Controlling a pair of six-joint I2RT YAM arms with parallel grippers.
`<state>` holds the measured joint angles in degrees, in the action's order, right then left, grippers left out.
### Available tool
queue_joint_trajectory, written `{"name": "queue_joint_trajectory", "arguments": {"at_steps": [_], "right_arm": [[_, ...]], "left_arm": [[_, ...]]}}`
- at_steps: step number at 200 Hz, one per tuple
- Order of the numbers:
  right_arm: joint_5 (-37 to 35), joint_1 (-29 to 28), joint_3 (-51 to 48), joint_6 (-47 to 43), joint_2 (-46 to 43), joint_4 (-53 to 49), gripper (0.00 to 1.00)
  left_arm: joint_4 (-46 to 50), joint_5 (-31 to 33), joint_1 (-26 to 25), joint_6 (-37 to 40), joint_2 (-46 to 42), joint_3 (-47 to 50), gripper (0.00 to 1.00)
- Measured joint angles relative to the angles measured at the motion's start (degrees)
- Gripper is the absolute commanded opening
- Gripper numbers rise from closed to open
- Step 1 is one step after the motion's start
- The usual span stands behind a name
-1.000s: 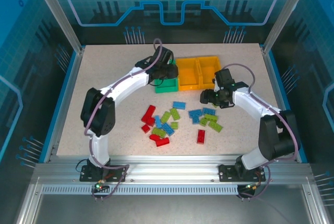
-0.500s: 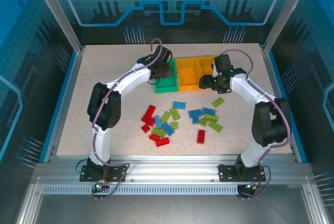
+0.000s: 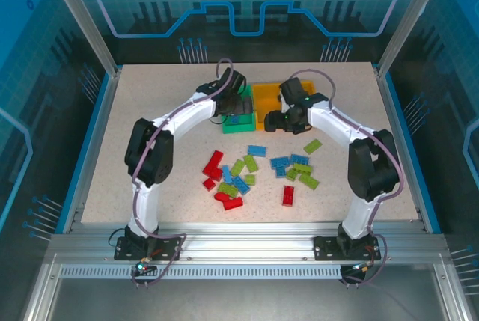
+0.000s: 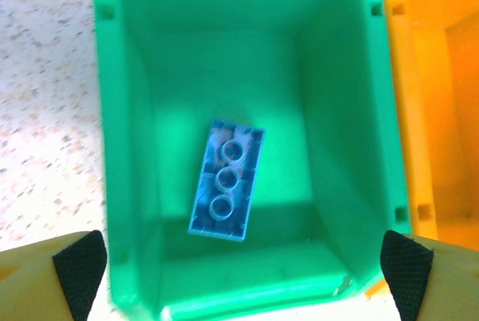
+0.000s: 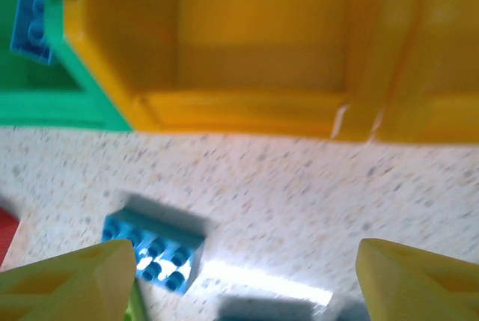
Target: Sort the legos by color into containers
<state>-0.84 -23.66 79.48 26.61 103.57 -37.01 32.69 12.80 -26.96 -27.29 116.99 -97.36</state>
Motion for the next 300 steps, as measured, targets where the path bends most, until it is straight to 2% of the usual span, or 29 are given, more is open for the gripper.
{"name": "queue_joint_trajectory", "arguments": {"at_steps": [33, 77, 110, 182, 253, 282, 300], "right_arm": [[-1.05, -6.10, 0.09, 5.99, 0.04, -2.91, 0.84], [-2.64, -11.41, 5.64, 10.36, 6.62, -6.10, 0.85], [-4.81, -13.42, 6.16, 13.25, 10.69, -8.44, 0.89], [-7.04, -14.29, 11.67, 16.94, 15.43, -10.67, 0.91], [-8.68, -14.34, 16.72, 18.67, 21.86, -13.90, 0.73], [-9.25, -14.34, 16.98, 19.04, 22.03, -14.01, 0.59], [-9.31, -14.34, 17.00, 19.37, 22.01, -14.03, 0.57]], "left_arm": [[-2.19, -0.15, 3.02, -1.42, -11.30, 11.23, 0.99], [-5.16, -0.13, 9.97, -1.90, -24.98, 26.27, 0.99], [-5.05, -0.15, 10.51, -1.01, -28.06, 31.04, 0.99], [-5.22, -0.20, 10.75, 0.50, -30.93, 35.28, 0.99], [-6.01, -0.61, 12.24, 1.18, -32.70, 36.57, 0.99], [-6.08, -0.61, 12.90, 2.01, -34.21, 37.68, 0.99], [-6.03, -0.61, 12.98, 2.21, -35.17, 38.47, 0.99]]}}
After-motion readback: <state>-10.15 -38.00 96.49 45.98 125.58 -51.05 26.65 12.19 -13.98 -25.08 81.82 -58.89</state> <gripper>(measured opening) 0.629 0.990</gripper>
